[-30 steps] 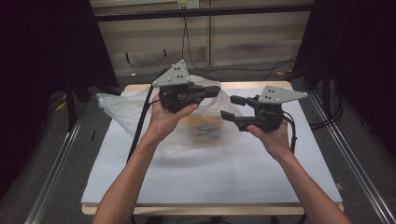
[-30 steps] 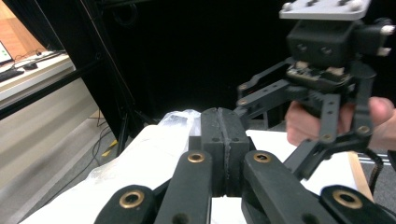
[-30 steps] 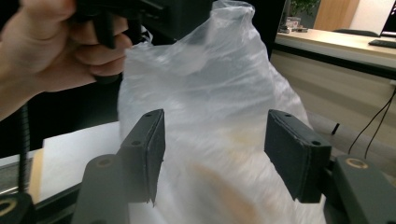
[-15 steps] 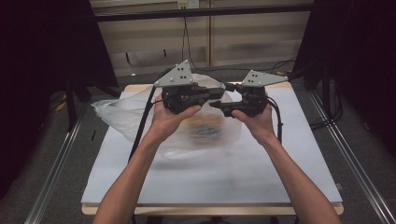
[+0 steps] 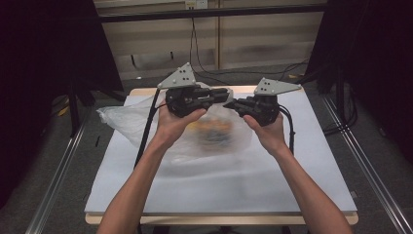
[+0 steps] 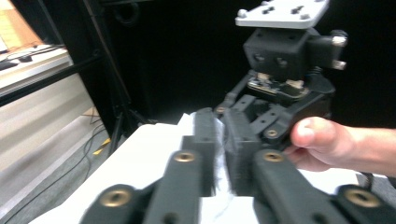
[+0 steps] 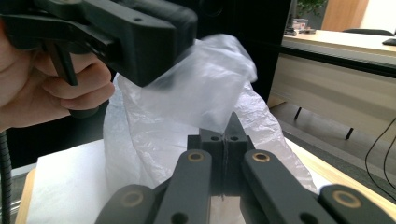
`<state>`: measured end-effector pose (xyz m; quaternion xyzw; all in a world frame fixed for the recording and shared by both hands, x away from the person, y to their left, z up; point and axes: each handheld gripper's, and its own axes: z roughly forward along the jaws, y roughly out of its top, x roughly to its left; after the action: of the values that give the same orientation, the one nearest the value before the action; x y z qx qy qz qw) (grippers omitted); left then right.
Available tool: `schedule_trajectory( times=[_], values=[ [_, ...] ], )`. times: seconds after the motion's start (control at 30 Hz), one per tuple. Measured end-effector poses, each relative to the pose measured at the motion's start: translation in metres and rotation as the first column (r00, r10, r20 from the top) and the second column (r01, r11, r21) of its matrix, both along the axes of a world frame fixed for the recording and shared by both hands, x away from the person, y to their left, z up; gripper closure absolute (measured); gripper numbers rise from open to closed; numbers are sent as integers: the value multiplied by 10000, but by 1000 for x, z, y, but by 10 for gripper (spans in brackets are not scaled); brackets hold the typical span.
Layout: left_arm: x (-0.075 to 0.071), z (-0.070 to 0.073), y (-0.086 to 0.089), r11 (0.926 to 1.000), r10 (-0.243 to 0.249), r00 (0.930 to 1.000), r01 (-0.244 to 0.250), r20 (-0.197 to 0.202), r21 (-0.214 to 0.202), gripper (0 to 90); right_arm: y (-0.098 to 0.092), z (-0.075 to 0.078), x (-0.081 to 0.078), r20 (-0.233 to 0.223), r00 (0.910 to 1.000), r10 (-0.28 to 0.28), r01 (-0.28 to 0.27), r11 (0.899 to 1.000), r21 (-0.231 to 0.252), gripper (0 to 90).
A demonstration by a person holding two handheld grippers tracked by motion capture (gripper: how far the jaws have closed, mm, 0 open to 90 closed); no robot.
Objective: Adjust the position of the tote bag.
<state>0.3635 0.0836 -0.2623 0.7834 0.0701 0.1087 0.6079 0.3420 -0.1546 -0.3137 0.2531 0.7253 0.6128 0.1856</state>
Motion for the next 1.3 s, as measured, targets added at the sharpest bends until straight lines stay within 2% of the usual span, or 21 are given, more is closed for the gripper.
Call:
schedule_trajectory(
  times=[0.07, 0.1, 0.13, 0.2, 0.23, 0.27, 0.37, 0.47, 0.5, 0.53, 0.77, 0.83, 0.87, 0.93, 1.0, 1.03, 1.1, 1.13, 1.2, 1.27, 1.3],
  values=[
    [0, -2, 4, 9997, 111, 9999, -112, -48, -212, 749, -2, -2, 0, -65, 10000, -6, 7, 9999, 113, 900],
    [0, -2, 8, 9997, 178, 9998, -180, -103, -191, 708, -3, -4, 0, -56, 10000, -2, 2, 9999, 118, 900],
    [-1, -3, 10, 9986, 381, 9992, -385, -113, -360, 659, -4, -5, 0, -77, 10000, -22, 22, 10000, 89, 900],
    [-2, -4, 18, 9979, 514, 9986, -518, -95, -391, 589, -6, -6, 0, -64, 10000, -71, 71, 10000, -14, 900],
    [-3, -6, 22, 9968, 650, 9979, -653, -62, -462, 583, -7, -7, -1, -89, 10000, -41, 41, 10000, 43, 900],
    [-4, -6, 27, 9957, 755, 9971, -757, -75, -528, 537, -9, -7, -1, -99, 9999, -17, 18, 10000, 81, 900],
    [-7, -11, 45, 9880, 1181, 9928, -1194, -190, -977, 459, -13, -6, -3, -22, 10000, -37, 37, 9999, 141, 900],
    [-9, -16, 62, 9828, 1461, 9890, -1475, -209, -1111, 404, -19, -7, -5, -9, 9998, -183, 183, 9995, 271, 900],
    [-11, -19, 67, 9779, 1628, 9860, -1660, -353, -1268, 402, -22, -8, -6, -42, 9998, -206, 207, 9991, 381, 900],
    [-11, -22, 75, 9768, 1731, 9843, -1762, -350, -1221, 396, -25, -8, -6, -31, 9998, -220, 221, 9984, 514, 900],
    [-18, -39, 107, 9518, 2594, 9640, -2653, -578, -1539, 393, -43, -10, -11, 100, 9984, -557, 546, 9944, 908, 900],
    [-17, -43, 113, 9510, 2649, 9625, -2707, -579, -1494, 418, -47, -11, -12, 87, 9982, -592, 580, 9930, 1026, 900],
    [-16, -43, 115, 9516, 2714, 9608, -2766, -559, -1338, 425, -50, -12, -13, 111, 9979, -639, 624, 9924, 1058, 900],
    [-15, -44, 122, 9482, 2823, 9573, -2883, -621, -1333, 424, -54, -13, -13, 97, 9972, -741, 723, 9899, 1218, 900],
    [-14, -45, 127, 9426, 3003, 9520, -3057, -592, -1347, 424, -56, -13, -13, 154, 9964, -828, 804, 9897, 1187, 900],
    [-14, -46, 131, 9421, 3051, 9506, -3101, -574, -1278, 424, -57, -12, -13, 198, 9961, -855, 826, 9896, 1177, 900],
    [-13, -49, 139, 9343, 3263, 9430, -3323, -658, -1290, 424, -59, -11, -14, 267, 9951, -949, 912, 9891, 1160, 900],
    [-13, -49, 143, 9343, 3298, 9417, -3357, -665, -1199, 424, -62, -11, -14, 270, 9945, -1012, 972, 9878, 1214, 900],
    [-12, -51, 150, 9265, 3466, 9354, -3531, -703, -1303, 424, -64, -11, -13, 299, 9937, -1082, 1036, 9865, 1268, 900],
    [-11, -51, 157, 9230, 3531, 9326, -3602, -741, -1353, 424, -67, -11, -13, 296, 9924, -1191, 1146, 9854, 1258, 900],
    [-11, -52, 159, 9168, 3666, 9275, -3735, -731, -1410, 425, -68, -11, -13, 261, 9919, -1244, 1203, 9850, 1237, 900]
  ],
)
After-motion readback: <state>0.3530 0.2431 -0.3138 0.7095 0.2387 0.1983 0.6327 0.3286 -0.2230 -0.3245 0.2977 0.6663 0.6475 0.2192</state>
